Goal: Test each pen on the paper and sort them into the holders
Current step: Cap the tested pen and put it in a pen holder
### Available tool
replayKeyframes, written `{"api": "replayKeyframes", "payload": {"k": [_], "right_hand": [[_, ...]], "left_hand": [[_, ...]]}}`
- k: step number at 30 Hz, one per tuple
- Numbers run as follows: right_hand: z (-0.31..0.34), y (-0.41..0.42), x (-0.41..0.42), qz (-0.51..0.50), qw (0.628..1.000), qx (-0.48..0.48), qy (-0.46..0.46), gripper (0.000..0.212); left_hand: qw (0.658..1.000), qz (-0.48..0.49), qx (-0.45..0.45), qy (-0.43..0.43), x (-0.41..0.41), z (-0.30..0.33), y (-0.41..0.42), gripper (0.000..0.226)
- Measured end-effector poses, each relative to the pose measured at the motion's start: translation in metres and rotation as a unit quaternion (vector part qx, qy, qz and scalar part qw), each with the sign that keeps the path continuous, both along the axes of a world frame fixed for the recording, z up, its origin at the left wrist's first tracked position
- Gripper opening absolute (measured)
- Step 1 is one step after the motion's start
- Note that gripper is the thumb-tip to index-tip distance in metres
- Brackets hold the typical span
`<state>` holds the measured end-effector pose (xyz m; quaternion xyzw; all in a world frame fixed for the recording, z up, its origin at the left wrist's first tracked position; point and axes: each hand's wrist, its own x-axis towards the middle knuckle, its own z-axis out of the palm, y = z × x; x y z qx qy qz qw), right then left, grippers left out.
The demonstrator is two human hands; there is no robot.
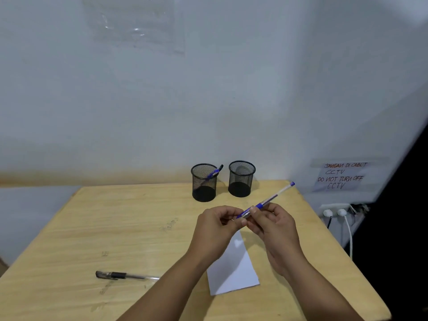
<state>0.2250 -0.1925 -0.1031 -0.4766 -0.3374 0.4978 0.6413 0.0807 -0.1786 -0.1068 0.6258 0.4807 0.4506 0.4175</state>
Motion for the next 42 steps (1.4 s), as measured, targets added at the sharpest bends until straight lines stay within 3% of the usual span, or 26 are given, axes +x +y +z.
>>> {"api": "replayKeyframes", "payload": {"k": [3,6,13,19,22,27,32,37,42], "right_hand": [[0.006,0.029,0.018,-0.039,0.999,-0.011,-0.017,0.014],[0.011,0.064,0.044,-0.066,0.985,-0.045,-0.154,0.017],[0.035,0.128,0.082,-0.055,0.871,-0.028,-0.488,0.007],[0.052,0.176,0.086,0.016,0.785,-0.002,-0.620,0.017],[0.050,0.199,0.081,0.045,0.751,0.010,-0.658,0.019],[0.038,0.224,0.070,0.082,0.717,0.037,-0.691,0.015],[0.030,0.230,0.062,0.100,0.701,0.033,-0.705,0.018],[0.025,0.213,0.062,0.061,0.714,0.037,-0.697,0.034],[0.020,0.178,0.064,-0.064,0.755,0.119,-0.642,0.026]], "left_hand": [[1.000,0.003,-0.018,0.026,0.012,-0.004,0.028,0.040],[0.997,0.026,-0.044,0.058,0.023,-0.010,0.062,0.056],[0.986,0.108,-0.090,0.093,0.056,-0.018,0.128,0.058],[0.979,0.158,-0.100,0.084,0.071,-0.029,0.167,0.105],[0.980,0.163,-0.090,0.072,0.074,-0.034,0.179,0.102],[0.982,0.168,-0.051,0.064,0.076,-0.045,0.184,0.061],[0.984,0.160,-0.041,0.069,0.076,-0.044,0.182,0.059],[0.984,0.136,-0.040,0.104,0.069,-0.039,0.169,0.054],[0.985,0.100,-0.026,0.137,0.053,-0.036,0.136,0.049]]}}
